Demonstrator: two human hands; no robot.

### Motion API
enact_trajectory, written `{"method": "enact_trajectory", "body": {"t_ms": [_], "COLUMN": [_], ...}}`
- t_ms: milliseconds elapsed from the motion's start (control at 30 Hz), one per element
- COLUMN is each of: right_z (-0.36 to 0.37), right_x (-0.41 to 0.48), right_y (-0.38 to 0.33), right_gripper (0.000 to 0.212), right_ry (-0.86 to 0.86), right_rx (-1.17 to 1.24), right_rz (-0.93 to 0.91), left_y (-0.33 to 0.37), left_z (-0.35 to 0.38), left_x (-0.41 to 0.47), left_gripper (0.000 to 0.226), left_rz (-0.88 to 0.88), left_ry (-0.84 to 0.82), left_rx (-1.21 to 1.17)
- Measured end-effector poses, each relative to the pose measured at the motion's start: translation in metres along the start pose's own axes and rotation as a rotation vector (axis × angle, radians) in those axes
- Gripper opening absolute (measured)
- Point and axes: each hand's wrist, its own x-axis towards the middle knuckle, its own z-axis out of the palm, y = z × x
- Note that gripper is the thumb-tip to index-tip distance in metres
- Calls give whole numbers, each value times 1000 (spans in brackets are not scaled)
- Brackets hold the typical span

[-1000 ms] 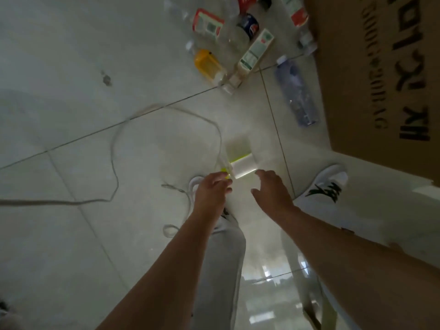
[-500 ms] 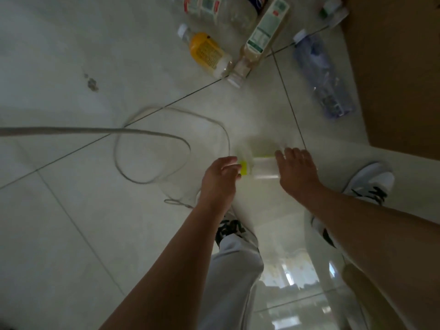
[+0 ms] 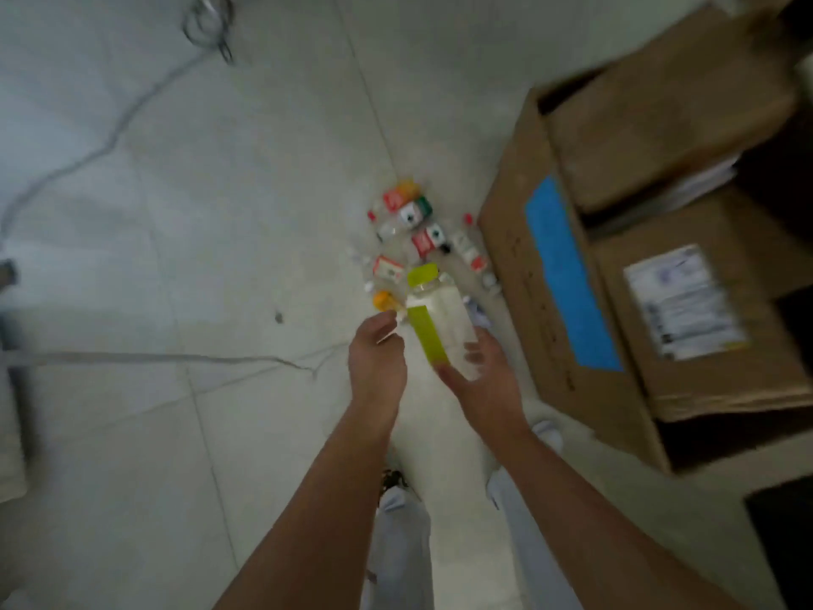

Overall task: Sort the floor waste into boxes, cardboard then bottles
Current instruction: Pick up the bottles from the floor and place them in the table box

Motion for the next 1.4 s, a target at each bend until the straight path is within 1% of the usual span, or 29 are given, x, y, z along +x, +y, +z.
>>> {"method": "enact_trajectory", "body": {"t_ms": [67,133,200,233,333,367,433,533,633,733,867,1000,1100,1200,1300,1400], "right_z": [-51,-102,-154,-179,-249,-269,-303,-347,-385,-421,-465,-517,-561,-616,-669,-707], "right_x": [-20,-41,-62,-74,-108,-120,-140,-166,-184,-195,-199,-186,-173,-150,-122,-91], "right_y": [-66,-125,-176,-200,-254,-268,-290,-316,-334,-336,-313,-274,-237,-199,-164,-138], "right_gripper": [72,78,81,77,46,42,43,33,44,56,75,62,59,57,63,62], "right_ry": [8,22,75,102,224,262,316,408,429,432,439,453,462,524,593,586], "right_rx": [58,94,128,147,204,230,289,375,479,551,573,636,677,605,497,396], "right_rz": [-72,-146,-198,-210,-229,-247,-298,-363,-410,-439,-439,-456,-425,-380,-294,-222], "left_y": [83,156,211,230,275,290,317,353,381,402,408,394,369,349,339,332], "left_z": [5,8,7,7,14,17,27,43,64,94,146,215,270,326,366,392], "left_x": [-46,-93,-134,-149,-187,-200,-224,-264,-294,-317,-346,-372,-393,-407,-420,-426], "left_gripper": [38,35,34,36,49,49,45,40,34,31,30,32,36,47,60,75], "left_rz": [90,174,287,345,443,462,505,579,627,708,730,727,668,567,478,425], "left_ry": [32,24,2,-19,-190,-236,-318,-440,-546,-576,-602,-631,-662,-695,-703,-724], "left_rx": [-57,-149,-159,-140,-119,-103,-95,-90,-85,-4,85,191,277,337,459,536]}}
